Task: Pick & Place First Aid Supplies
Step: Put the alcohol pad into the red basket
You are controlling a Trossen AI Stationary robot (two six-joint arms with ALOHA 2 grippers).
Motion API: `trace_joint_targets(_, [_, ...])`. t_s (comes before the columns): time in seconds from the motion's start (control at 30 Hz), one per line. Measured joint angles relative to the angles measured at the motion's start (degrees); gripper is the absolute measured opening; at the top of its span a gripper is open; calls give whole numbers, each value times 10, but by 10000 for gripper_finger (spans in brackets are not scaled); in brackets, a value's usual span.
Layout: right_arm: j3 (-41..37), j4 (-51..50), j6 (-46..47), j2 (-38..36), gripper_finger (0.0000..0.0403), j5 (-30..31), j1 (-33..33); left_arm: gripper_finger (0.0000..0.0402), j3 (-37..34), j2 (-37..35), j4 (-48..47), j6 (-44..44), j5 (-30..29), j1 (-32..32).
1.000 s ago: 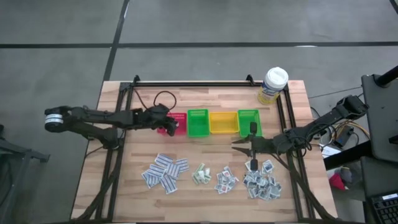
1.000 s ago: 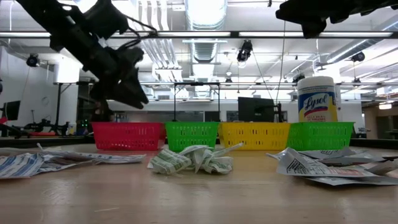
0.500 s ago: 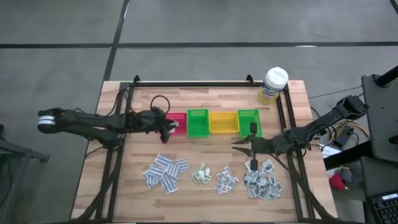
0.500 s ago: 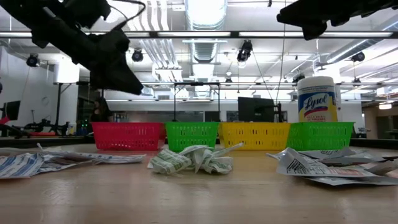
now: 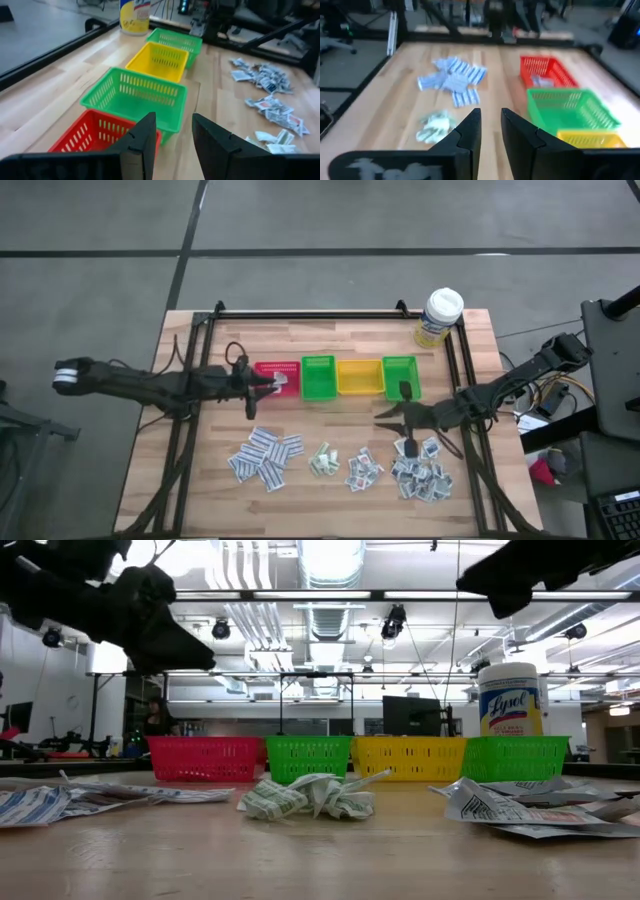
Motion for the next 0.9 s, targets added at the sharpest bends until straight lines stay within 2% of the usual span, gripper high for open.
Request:
trace_joint_targets(0.17, [51, -159, 74, 7, 73, 0, 0, 119, -36, -40, 30, 0, 1, -8])
trace_joint_targets(0.27, [85, -220, 101, 22, 79, -1, 0, 119, -53, -60, 38, 0, 3, -11])
trace_joint_targets(0.73, [230, -498, 245, 176, 104, -96, 0, 119, -80, -96, 51, 0, 4, -16])
trace_joint_targets(0.9, [248, -536, 245, 223, 117, -141, 2, 119, -81, -97, 51, -1, 4, -16])
